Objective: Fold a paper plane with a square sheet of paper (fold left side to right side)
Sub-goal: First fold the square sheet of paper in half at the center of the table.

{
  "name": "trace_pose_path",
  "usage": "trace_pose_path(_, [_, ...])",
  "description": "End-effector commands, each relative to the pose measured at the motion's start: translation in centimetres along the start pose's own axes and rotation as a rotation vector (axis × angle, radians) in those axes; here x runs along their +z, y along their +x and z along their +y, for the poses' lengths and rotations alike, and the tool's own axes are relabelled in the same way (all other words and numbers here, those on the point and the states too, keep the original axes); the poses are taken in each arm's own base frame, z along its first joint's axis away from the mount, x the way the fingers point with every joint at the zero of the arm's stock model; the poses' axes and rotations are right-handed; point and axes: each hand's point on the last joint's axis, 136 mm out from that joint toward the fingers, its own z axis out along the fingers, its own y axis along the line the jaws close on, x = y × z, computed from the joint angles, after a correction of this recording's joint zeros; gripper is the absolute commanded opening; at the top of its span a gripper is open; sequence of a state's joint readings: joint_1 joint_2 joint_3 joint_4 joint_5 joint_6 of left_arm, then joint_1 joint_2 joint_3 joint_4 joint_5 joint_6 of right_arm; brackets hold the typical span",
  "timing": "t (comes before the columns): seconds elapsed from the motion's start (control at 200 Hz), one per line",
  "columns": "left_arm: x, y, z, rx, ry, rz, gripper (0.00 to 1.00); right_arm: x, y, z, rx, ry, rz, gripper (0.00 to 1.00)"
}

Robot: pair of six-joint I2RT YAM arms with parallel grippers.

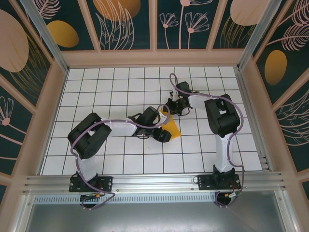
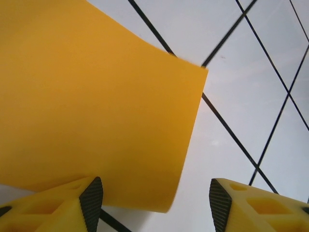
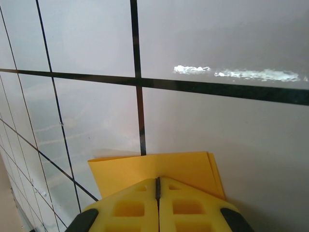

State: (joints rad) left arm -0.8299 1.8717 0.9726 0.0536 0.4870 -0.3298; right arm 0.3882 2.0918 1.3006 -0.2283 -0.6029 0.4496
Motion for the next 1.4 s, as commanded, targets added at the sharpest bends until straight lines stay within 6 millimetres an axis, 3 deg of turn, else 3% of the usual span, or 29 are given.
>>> trace_pose_path(0.0, [0.3,3.7,-2.0,-0.026,0.056,0.137,0.63,1.4,1.8,-3.4,0.044,0.112,0.053,0.07])
trace_pose_path(0.505, [1.0,5.7,-2.8,-0.004,0.053,0.206,0.64,1.4,1.8,-3.5,0.045,0.112,0.053,0.07])
trace_pose_path(0.525, [1.0,4.7,-3.2,0.010,0.059,0.187,0.64,1.4,1.8,-3.5,0.046,0.113,0.054,0.07])
trace_pose_path(0.956, [0.9,4.6,-4.4,0.040,0.074,0.187,0.64,1.4,1.8,-3.4,0.045,0.109,0.053,0.07])
trace_pose_path(1.161, [-2.6,1.0,-6.5,0.120,0.067,0.040,0.66,1.0,1.3,-1.9,0.036,0.055,0.038,0.07])
trace_pose_path(1.261, [-6.1,-2.0,-7.2,0.134,0.066,-0.087,0.69,0.6,1.4,-1.0,0.038,0.024,0.024,0.07])
trace_pose_path(1.396, [-9.3,-3.9,-4.3,0.053,0.018,-0.205,0.71,-0.6,1.5,-0.1,0.055,0.004,-0.020,0.08])
